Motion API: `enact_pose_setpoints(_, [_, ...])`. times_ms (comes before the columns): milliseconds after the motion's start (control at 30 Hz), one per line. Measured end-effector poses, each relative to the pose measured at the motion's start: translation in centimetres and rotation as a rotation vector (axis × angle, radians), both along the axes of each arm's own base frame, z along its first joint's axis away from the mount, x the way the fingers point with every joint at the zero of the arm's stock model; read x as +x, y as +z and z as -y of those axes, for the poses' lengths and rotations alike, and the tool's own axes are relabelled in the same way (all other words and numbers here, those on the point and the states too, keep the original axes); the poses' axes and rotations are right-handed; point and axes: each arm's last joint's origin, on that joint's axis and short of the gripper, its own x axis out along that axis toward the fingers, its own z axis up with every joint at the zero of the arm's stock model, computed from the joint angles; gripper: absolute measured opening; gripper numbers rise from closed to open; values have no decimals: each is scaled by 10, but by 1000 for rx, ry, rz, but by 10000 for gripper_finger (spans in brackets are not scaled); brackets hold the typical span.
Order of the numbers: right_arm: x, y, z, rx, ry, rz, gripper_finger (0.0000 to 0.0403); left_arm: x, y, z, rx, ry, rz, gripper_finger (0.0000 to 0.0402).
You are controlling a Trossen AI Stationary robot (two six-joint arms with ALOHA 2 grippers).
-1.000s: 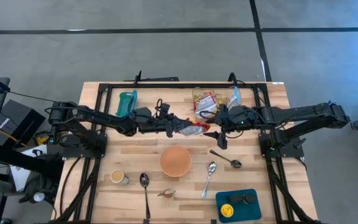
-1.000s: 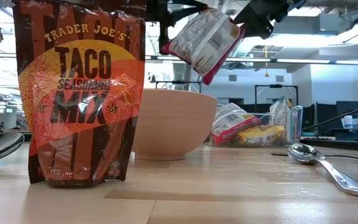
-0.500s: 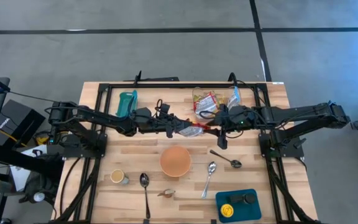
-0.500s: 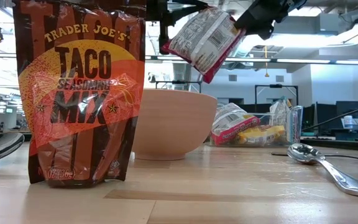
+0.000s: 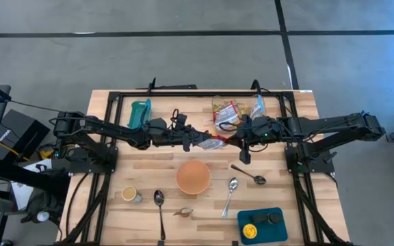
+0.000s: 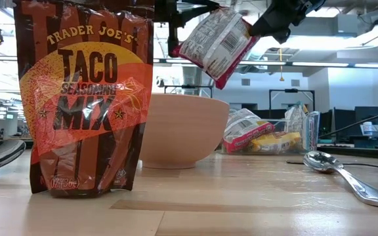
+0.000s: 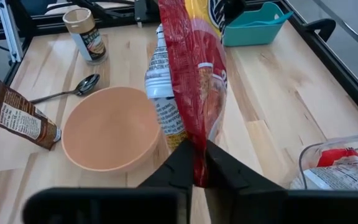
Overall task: Pick & Place Food Item
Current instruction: Put the red noodle pack into the transparent bin
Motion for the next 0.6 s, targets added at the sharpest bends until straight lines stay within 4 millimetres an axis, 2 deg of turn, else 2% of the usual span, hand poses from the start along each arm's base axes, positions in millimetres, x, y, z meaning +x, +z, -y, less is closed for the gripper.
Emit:
enact_pose_setpoints(100, [0,0,0,0,0,0,4,0,0,0,0,0,-1,0])
enact_pose_setpoints(433, [0,0,0,0,0,0,1,0,0,0,0,0,-1,3])
enact_pose_setpoints(600, [0,0,0,1,0,0,1,0,0,0,0,0,-1,24])
